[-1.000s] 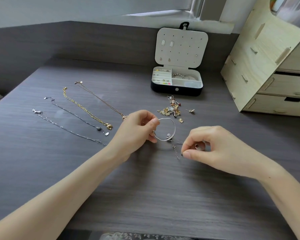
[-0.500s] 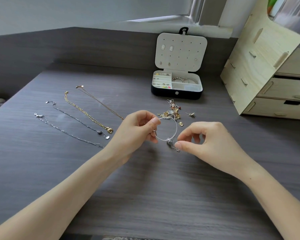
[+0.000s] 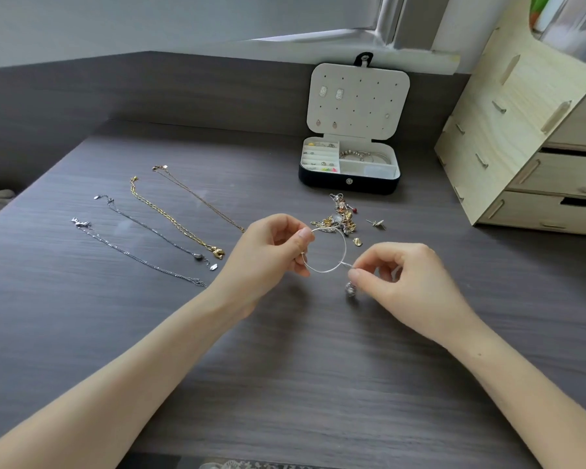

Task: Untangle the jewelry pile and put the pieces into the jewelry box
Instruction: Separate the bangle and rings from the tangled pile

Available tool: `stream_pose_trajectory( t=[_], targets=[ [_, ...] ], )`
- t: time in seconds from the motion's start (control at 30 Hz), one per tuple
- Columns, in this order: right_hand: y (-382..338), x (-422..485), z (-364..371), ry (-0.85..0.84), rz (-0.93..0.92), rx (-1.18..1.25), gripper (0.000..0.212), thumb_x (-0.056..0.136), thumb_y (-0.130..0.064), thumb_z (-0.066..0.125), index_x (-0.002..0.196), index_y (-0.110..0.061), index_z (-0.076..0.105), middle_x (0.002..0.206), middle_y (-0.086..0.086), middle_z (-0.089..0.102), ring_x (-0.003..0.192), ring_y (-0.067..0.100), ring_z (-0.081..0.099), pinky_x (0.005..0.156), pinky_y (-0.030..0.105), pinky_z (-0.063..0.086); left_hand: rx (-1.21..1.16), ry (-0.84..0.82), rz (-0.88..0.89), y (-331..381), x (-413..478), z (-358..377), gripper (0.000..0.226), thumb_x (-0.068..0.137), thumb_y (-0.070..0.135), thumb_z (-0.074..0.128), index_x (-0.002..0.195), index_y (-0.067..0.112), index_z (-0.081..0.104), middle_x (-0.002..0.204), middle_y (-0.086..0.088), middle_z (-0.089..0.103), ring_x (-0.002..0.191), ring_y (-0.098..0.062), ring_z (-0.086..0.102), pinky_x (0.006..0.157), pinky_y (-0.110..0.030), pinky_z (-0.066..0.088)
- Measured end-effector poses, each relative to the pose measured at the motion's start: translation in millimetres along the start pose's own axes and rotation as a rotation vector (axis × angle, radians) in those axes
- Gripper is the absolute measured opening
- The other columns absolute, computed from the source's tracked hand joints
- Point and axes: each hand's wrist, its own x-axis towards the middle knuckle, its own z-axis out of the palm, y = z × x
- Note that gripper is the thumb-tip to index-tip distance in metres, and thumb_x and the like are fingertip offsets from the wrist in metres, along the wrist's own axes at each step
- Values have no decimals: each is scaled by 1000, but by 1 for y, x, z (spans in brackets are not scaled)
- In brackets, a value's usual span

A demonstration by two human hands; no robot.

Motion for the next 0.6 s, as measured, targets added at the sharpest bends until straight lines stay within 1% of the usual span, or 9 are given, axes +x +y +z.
stream_pose_trajectory(
  t=[0.1,0.17,0.23,0.3,0.37,0.4,0.5,0.6],
  targets=[
    [-2,3,-10,-118,119,256,19,81,-13,69,63,-17,64,57,-6,57,52,6,43,53,19,34,16,8,4,-2,0,0,17,94,7,52,80,8,60,65,-5,53,50,-9,52,52,-17,46],
    [-4,4,-16,-178,159,341,19,82,-7,67,64,-13,63,58,-2,58,49,4,45,50,15,34,35,12,17,-4,1,0,17,95,7,52,79,9,60,65,-5,53,50,-8,52,52,-17,47],
    [-4,4,-21,-223,168,371,16,82,-5,67,67,-8,65,61,-1,61,49,1,46,50,14,36,62,21,37,-6,2,0,17,95,7,52,80,9,60,65,-4,53,50,-9,52,53,-19,48],
    [-5,4,-23,-247,167,375,13,83,-5,66,70,-4,65,66,4,65,51,0,48,51,16,38,93,40,53,-8,3,-1,16,95,9,52,81,9,60,65,-3,54,50,-9,53,56,-22,50],
    [-5,4,-25,-269,163,375,15,84,-3,63,69,-5,64,69,6,69,52,0,51,52,19,39,116,69,58,-10,4,-2,15,95,10,53,81,10,59,65,-2,55,50,-10,54,60,-27,51],
    [-5,5,-25,-284,163,381,17,85,-2,62,69,-6,62,67,5,69,52,2,51,52,21,39,123,84,58,-11,5,-3,15,95,11,53,81,10,59,64,-1,55,50,-10,54,62,-30,52],
    [-4,4,-25,-327,181,418,20,87,-1,59,68,-7,59,56,3,60,49,10,46,50,23,37,134,111,58,-13,7,-4,16,95,12,53,80,11,59,64,0,55,50,-11,55,66,-34,51],
    [-3,4,-25,-326,184,421,19,87,-1,60,69,-6,58,51,0,52,46,11,41,46,21,34,136,111,58,-14,8,-4,16,95,11,52,80,11,59,64,-1,55,51,-13,54,61,-29,50]
  ],
)
